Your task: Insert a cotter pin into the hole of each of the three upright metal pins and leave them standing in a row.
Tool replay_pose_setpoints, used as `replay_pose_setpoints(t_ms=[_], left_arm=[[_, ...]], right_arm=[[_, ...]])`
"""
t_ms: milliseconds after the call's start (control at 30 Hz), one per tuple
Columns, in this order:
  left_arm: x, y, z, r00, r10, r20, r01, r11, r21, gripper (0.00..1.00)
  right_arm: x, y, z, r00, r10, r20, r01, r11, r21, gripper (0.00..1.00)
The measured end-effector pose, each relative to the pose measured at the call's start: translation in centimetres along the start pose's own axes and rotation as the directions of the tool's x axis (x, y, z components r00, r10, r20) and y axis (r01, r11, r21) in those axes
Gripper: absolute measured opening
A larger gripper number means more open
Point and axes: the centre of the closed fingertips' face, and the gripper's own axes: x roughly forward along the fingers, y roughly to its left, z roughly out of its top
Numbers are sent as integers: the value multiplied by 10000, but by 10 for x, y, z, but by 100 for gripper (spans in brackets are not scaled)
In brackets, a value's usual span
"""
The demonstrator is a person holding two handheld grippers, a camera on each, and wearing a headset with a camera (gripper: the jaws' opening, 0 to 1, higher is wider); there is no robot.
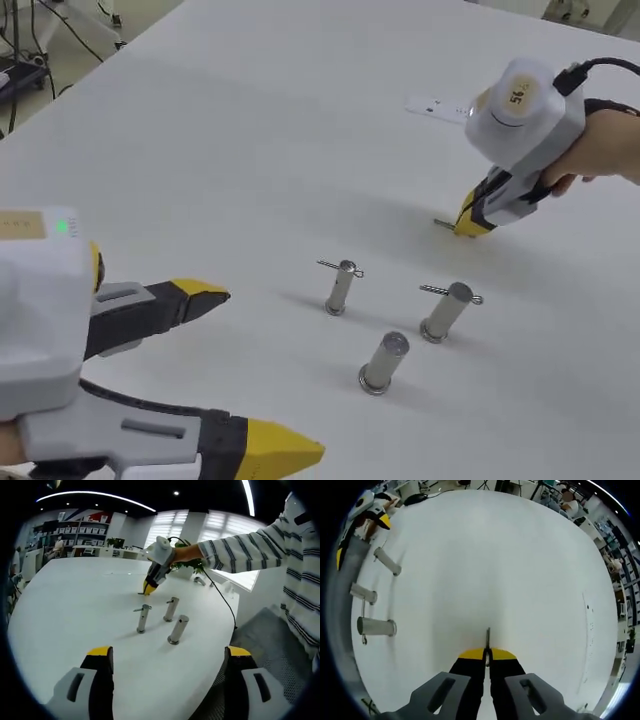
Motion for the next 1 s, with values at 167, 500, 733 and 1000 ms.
replay_pose_setpoints(t_ms=[167, 500, 733, 1000], left_arm=[[-2, 1, 6, 9995, 22, 318, -14, 9997, -237, 87], [-3, 10, 18, 9969, 600, 517, -598, 9982, -59, 80], [-1, 12, 28, 9935, 810, 797, -781, 9962, -394, 73], [8, 8, 35, 9937, 645, 911, -564, 9945, -883, 65]], right_arm=[[-17, 1, 7, 9991, -189, 384, 191, 9998, -42, 2], [-52, 13, 18, 9892, -723, 1276, 721, 9974, 67, 2], [-81, 36, 25, 9728, -1073, 2052, 1112, 9938, -76, 2], [-107, 57, 38, 9390, -1141, 3245, 1156, 9932, 145, 2]])
